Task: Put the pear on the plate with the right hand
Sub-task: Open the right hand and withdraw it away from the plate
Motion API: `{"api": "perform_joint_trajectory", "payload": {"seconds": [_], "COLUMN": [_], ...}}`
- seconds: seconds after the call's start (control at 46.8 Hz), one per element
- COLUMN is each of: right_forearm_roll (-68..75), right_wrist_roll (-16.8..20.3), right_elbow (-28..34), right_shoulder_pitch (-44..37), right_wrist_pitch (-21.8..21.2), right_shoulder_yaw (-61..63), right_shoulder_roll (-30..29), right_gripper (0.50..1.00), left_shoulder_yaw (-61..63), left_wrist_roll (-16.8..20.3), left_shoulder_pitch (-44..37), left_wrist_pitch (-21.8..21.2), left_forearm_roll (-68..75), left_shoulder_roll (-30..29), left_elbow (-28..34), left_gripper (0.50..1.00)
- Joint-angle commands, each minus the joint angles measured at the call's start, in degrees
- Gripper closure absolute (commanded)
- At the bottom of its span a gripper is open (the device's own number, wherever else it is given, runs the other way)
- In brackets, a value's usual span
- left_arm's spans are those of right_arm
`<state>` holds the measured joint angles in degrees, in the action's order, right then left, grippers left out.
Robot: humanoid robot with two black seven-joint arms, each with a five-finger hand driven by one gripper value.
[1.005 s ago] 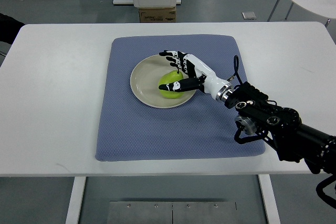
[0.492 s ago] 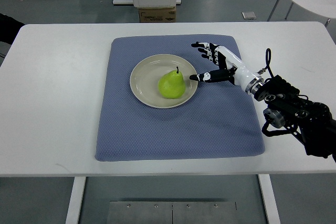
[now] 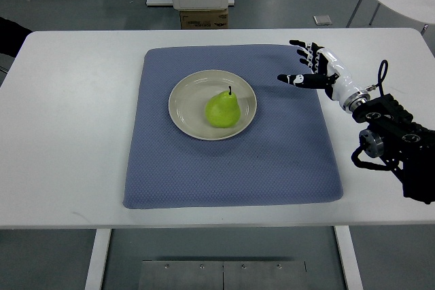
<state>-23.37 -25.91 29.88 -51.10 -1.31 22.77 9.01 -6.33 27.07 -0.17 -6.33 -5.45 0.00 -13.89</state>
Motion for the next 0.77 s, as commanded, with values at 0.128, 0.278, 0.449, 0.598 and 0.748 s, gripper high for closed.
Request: {"api": "perform_joint_trajectory", "payload": {"seconds": [0.128, 0.278, 0.449, 0.598, 0.748], "right_forearm_roll": [-0.01, -0.18, -0.53, -0.45, -0.45], "right_wrist_roll": [5.07, 6.05, 4.21, 0.6, 0.6], "right_elbow": [0.35, 0.97, 1.49, 1.76, 2.55], "right_shoulder_pitch": [1.09, 2.14, 3.81, 4.6, 5.39], "right_wrist_pitch": [7.01, 12.11, 13.61, 13.61, 13.61], "right_shoulder_yaw": [9.39, 15.98, 24.07, 28.73, 29.61], "right_shoulder_roll": [-2.94, -5.14, -7.68, -9.01, -9.01], "right_gripper": [0.505, 0.502, 0.5, 0.5, 0.5], "left_shoulder_yaw": [0.0, 0.0, 0.0, 0.0, 0.0], "left_wrist_roll": [0.0, 0.0, 0.0, 0.0, 0.0], "left_shoulder_pitch": [0.0, 0.0, 0.0, 0.0, 0.0], "left_wrist_pitch": [0.0, 0.0, 0.0, 0.0, 0.0], "left_forearm_roll": [0.0, 0.0, 0.0, 0.0, 0.0], "left_shoulder_roll": [0.0, 0.0, 0.0, 0.0, 0.0], "left_elbow": [0.0, 0.0, 0.0, 0.0, 0.0], "left_gripper": [0.5, 0.5, 0.5, 0.5, 0.5]}}
